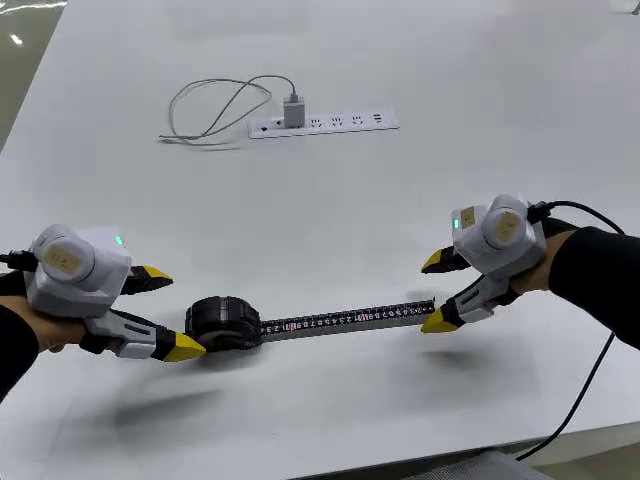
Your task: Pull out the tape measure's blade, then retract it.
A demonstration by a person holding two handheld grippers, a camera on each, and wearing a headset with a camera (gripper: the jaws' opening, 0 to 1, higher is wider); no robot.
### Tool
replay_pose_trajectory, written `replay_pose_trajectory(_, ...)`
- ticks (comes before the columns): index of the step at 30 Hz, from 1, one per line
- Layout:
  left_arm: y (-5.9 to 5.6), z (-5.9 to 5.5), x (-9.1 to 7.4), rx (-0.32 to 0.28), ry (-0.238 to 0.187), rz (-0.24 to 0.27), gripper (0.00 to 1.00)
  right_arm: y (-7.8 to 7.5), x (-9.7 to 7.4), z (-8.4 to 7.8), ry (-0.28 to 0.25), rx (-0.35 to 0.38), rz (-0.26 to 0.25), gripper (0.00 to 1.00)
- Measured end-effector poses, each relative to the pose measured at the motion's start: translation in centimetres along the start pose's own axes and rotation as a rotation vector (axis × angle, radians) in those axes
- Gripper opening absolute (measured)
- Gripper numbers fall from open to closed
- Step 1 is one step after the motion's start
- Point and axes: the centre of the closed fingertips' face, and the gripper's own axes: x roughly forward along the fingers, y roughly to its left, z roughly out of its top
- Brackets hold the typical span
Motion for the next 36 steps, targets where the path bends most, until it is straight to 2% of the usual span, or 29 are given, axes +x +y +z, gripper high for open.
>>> replay_pose_trajectory(3, 0.3, -0.6, -0.3, -0.007, -0.001, 0.024, 0.78, 0.2, 0.0, -0.1, -0.017, 0.017, -0.011, 0.56)
replay_pose_trajectory(6, 0.3, -0.9, -0.6, -0.056, -0.018, 0.043, 0.82, 0.2, -0.1, -0.4, -0.021, 0.034, -0.019, 0.58)
replay_pose_trajectory(14, 0.4, -2.2, -1.9, -0.159, -0.063, 0.098, 0.90, 0.2, -1.0, -0.6, -0.078, 0.089, -0.077, 0.62)
replay_pose_trajectory(18, 0.6, -2.6, -2.4, -0.171, -0.086, 0.135, 0.98, 0.4, -1.3, -1.1, -0.094, 0.108, -0.093, 0.64)
replay_pose_trajectory(21, 0.6, -2.9, -3.0, -0.197, -0.104, 0.158, 0.99, 0.9, -1.6, -1.7, -0.099, 0.117, -0.102, 0.65)
replay_pose_trajectory(23, 0.9, -3.0, -3.4, -0.180, -0.121, 0.187, 0.99, 1.1, -1.7, -1.9, -0.103, 0.124, -0.106, 0.67)
replay_pose_trajectory(24, 0.9, -2.6, -3.6, -0.219, -0.162, 0.190, 0.99, 1.2, -1.8, -2.1, -0.108, 0.134, -0.110, 0.68)
replay_pose_trajectory(25, 0.9, -2.7, -3.9, -0.270, -0.170, 0.195, 0.99, 1.4, -2.0, -2.2, -0.111, 0.140, -0.113, 0.69)
replay_pose_trajectory(26, 1.2, -3.0, -4.2, -0.283, -0.160, 0.212, 0.99, 1.4, -2.1, -2.4, -0.116, 0.146, -0.124, 0.69)
replay_pose_trajectory(29, 1.6, -2.9, -4.9, -0.252, -0.199, 0.261, 0.99, 1.3, -2.8, -2.4, -0.151, 0.190, -0.152, 0.74)
replay_pose_trajectory(31, 1.3, -3.3, -4.9, -0.260, -0.187, 0.255, 0.99, 1.3, -3.1, -2.7, -0.156, 0.197, -0.163, 0.77)
replay_pose_trajectory(34, 0.7, -3.8, -4.9, -0.232, -0.171, 0.263, 0.99, 1.8, -3.2, -3.5, -0.151, 0.203, -0.175, 0.79)
replay_pose_trajectory(36, 0.4, -4.1, -4.9, -0.236, -0.167, 0.255, 0.99, 2.0, -3.3, -3.8, -0.155, 0.214, -0.184, 0.83)
